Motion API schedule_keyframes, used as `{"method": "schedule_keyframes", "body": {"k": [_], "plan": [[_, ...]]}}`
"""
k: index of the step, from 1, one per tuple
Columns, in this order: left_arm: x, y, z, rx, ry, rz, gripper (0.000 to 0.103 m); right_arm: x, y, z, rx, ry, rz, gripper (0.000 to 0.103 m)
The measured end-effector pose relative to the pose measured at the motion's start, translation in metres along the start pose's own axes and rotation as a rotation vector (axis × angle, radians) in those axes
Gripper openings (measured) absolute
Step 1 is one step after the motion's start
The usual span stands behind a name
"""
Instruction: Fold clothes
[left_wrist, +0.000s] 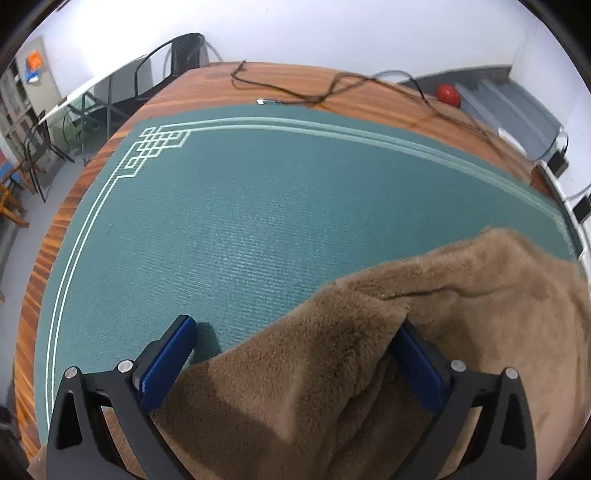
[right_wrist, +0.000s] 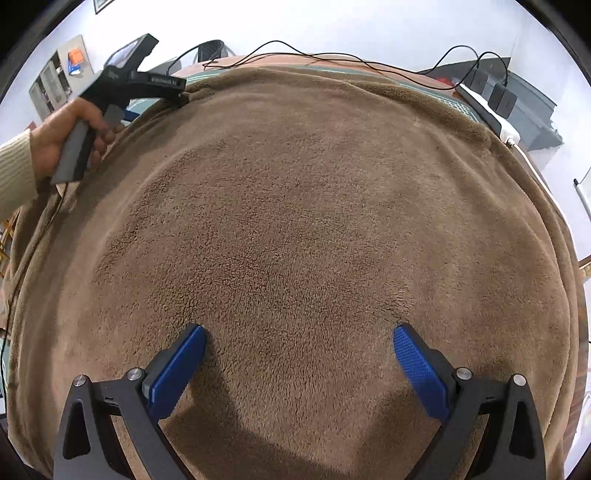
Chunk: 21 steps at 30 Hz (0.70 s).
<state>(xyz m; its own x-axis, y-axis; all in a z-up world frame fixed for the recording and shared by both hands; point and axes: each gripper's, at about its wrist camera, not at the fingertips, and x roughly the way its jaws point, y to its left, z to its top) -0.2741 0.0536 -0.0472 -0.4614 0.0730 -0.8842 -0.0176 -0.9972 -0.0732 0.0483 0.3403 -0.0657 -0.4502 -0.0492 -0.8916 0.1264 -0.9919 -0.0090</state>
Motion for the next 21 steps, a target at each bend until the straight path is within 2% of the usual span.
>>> {"method": "schedule_keyframes", "body": {"k": [3, 7, 10, 13, 17, 21], "plan": [[-0.007, 0.006, -0.002, -0.06, 0.028, -0.022, 0.103, 0.0, -0.001, -0.001, -0.003, 0.006, -0.002, 0.102], [-0.041, 0.004, -0.009, -0.067, -0.019, -0.044, 0.103, -0.002, -0.006, -0.003, -0.003, 0.016, 0.002, 0.102], [-0.068, -0.002, -0.022, -0.061, -0.027, -0.102, 0.103, -0.011, -0.011, -0.004, 0.012, 0.002, -0.005, 0.102], [-0.095, -0.017, -0.046, -0.012, -0.033, -0.123, 0.103, -0.03, -0.011, -0.007, -0.002, -0.043, 0.005, 0.102], [-0.122, -0.039, -0.087, 0.057, -0.032, -0.164, 0.103, -0.039, 0.0, -0.023, -0.008, -0.048, 0.041, 0.102], [-0.144, -0.057, -0.134, 0.101, -0.029, -0.162, 0.103, -0.044, 0.009, -0.033, -0.003, -0.043, 0.073, 0.102]]}}
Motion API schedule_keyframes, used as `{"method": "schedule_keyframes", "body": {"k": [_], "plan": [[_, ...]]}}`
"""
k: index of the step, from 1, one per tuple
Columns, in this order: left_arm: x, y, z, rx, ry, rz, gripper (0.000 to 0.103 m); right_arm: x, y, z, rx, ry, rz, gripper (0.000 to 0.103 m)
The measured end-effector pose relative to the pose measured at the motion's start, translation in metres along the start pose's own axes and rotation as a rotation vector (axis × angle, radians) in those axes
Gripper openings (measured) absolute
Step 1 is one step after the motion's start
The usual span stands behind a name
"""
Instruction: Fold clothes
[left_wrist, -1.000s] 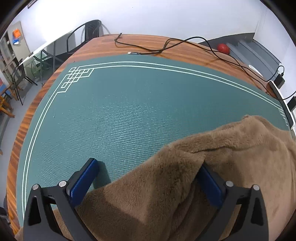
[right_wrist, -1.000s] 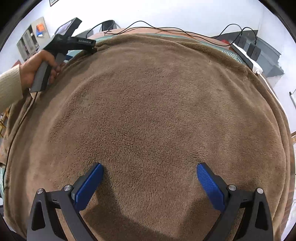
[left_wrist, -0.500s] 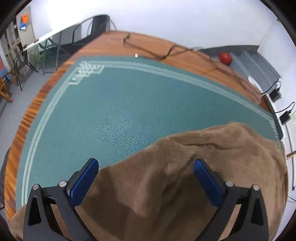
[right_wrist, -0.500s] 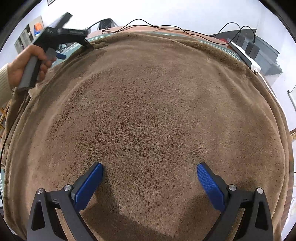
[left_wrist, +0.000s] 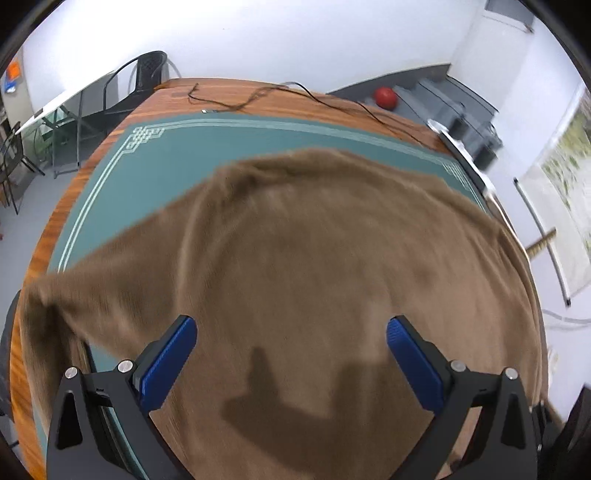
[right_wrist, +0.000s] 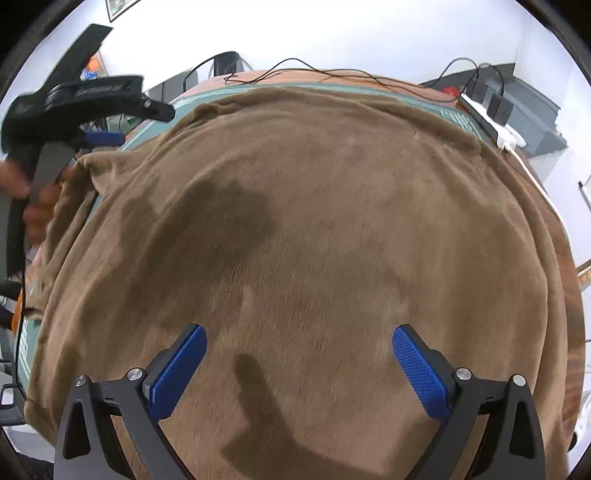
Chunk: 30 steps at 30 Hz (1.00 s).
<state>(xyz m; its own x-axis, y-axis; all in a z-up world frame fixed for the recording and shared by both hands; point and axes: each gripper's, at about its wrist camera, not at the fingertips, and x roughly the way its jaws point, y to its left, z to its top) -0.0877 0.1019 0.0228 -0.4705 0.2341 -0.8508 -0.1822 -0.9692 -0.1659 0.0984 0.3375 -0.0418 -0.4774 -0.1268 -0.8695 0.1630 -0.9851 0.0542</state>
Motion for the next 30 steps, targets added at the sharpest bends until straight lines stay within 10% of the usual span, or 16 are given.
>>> {"method": "schedule_keyframes", "body": {"k": [14, 30], "plan": [[0.002, -0.036, -0.105, 0.044, 0.086, 0.058, 0.103, -0.009, -0.01, -0.052, -0.001, 0.037, 0.02, 0.102], [0.013, -0.046, -0.14, 0.11, 0.092, 0.115, 0.103, -0.006, 0.003, -0.069, -0.071, 0.017, -0.054, 0.102]]}}
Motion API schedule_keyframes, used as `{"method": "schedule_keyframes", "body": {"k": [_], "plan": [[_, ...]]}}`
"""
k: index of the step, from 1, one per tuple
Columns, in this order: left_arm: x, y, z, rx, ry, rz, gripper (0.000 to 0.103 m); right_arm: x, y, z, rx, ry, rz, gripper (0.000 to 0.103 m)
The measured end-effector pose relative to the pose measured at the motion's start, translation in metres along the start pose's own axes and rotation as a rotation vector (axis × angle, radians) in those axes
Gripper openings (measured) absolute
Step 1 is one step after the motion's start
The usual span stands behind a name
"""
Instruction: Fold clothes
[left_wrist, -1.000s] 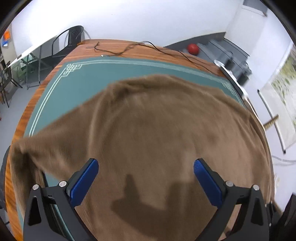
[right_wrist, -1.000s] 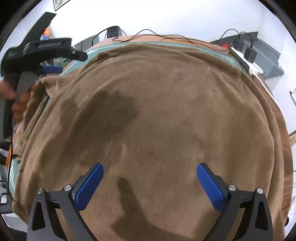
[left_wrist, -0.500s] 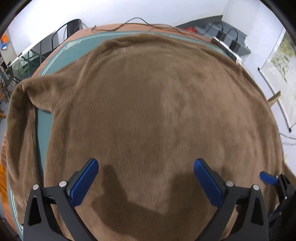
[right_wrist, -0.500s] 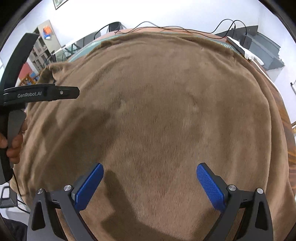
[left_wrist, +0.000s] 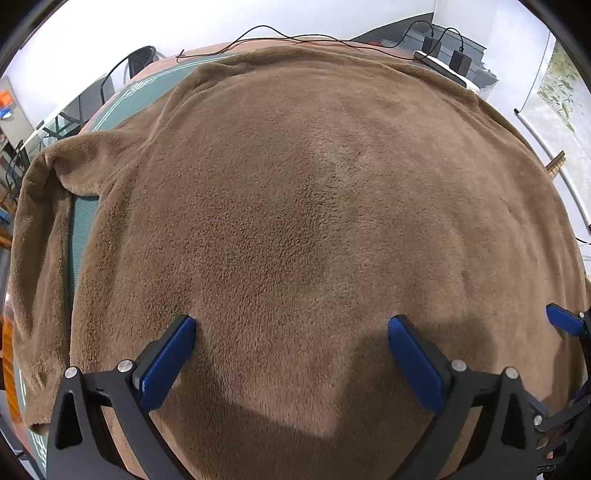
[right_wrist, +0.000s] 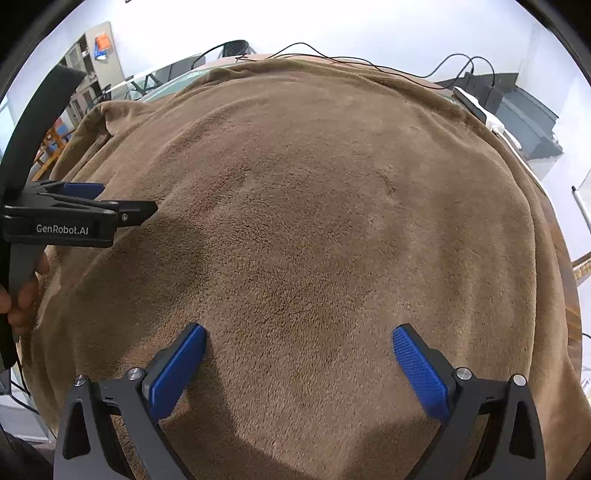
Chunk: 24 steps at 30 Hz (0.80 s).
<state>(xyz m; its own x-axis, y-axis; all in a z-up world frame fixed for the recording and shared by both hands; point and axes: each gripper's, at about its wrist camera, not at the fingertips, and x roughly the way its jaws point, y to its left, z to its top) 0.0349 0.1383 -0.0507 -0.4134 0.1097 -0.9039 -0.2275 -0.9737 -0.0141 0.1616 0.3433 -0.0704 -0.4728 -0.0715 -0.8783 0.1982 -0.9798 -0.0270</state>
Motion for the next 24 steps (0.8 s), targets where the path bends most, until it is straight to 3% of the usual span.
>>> {"method": "schedule_keyframes", "body": {"k": [5, 10, 15, 16, 24], "plan": [[-0.006, -0.001, -0.006, -0.019, 0.008, 0.002, 0.103, -0.006, 0.001, -0.009, 0.028, 0.028, -0.005, 0.102], [-0.024, -0.008, -0.018, -0.034, -0.025, -0.041, 0.103, -0.031, -0.005, -0.02, 0.089, -0.021, 0.008, 0.102], [-0.026, -0.032, -0.036, 0.034, -0.011, -0.063, 0.103, -0.025, -0.004, -0.034, 0.087, 0.019, -0.018, 0.102], [-0.022, -0.035, -0.04, 0.049, 0.004, -0.051, 0.103, -0.024, -0.004, -0.037, 0.078, 0.006, -0.019, 0.102], [-0.021, -0.035, -0.049, 0.086, -0.104, -0.052, 0.103, -0.022, 0.001, -0.053, 0.031, -0.102, -0.02, 0.103]]}}
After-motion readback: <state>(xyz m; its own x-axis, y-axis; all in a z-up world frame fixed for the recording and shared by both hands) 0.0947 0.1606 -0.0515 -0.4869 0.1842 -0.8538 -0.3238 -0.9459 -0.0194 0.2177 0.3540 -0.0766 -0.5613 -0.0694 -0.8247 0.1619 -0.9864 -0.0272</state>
